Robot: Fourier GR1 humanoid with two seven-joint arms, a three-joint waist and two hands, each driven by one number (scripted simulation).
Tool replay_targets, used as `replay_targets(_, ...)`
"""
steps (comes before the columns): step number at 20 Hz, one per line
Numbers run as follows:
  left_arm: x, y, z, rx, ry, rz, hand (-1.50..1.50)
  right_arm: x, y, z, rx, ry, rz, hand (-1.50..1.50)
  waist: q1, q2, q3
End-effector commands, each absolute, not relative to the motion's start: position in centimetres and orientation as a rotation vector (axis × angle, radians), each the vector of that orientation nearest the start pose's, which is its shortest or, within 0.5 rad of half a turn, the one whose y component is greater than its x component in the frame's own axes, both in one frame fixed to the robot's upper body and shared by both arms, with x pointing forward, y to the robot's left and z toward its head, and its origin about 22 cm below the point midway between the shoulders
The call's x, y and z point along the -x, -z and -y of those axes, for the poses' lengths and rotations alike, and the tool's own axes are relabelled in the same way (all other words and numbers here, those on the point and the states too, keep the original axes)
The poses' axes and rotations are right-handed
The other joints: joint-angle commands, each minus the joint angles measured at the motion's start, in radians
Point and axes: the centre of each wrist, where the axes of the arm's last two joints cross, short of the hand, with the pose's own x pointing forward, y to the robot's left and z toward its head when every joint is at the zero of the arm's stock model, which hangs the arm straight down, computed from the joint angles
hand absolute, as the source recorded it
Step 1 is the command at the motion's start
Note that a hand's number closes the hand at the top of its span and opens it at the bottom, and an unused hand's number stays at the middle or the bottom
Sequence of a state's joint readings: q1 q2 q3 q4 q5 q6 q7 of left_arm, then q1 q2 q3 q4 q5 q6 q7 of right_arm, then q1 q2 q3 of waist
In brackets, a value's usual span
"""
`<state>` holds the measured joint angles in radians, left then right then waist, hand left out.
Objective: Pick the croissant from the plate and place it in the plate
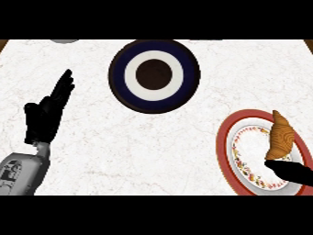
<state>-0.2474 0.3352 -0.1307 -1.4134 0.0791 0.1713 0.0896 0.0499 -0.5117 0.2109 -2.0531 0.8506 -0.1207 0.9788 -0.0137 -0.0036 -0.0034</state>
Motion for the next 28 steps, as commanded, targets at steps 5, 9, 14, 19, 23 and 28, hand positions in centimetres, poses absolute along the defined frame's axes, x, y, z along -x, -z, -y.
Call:
replay_targets(5,-29.4,-4.1,-25.9,-0.208,0.224,1.567,0.0,-20.9,-12.7,26.4,1.182,-0.423,0.938,-1.5,0.012,0.003,0.003)
replay_targets(9,-29.5,-3.3,-26.7,-0.221,0.213,1.558,0.0,-22.0,-11.0,26.9,1.161,-0.443,0.9,-1.5,0.014,0.004,0.003)
replay_targets(14,-29.6,-4.0,-25.7,-0.214,0.216,1.556,0.0,-23.5,-7.9,26.2,1.153,-0.48,0.794,-1.5,0.016,0.004,0.004)
replay_targets(19,-31.2,-3.7,-25.4,-0.224,0.217,1.556,0.0,-25.0,-6.7,28.5,1.113,-0.499,0.767,-1.5,0.013,0.005,0.004)
replay_targets(23,-30.9,-4.4,-25.5,-0.229,0.232,1.557,0.0,-24.5,-6.5,26.4,1.121,-0.538,0.723,-1.5,0.011,0.003,0.003)
replay_targets(28,-30.6,-5.5,-26.8,-0.211,0.225,1.563,0.0,-26.3,-4.2,28.9,1.099,-0.509,0.71,-1.5,0.015,0.004,0.004)
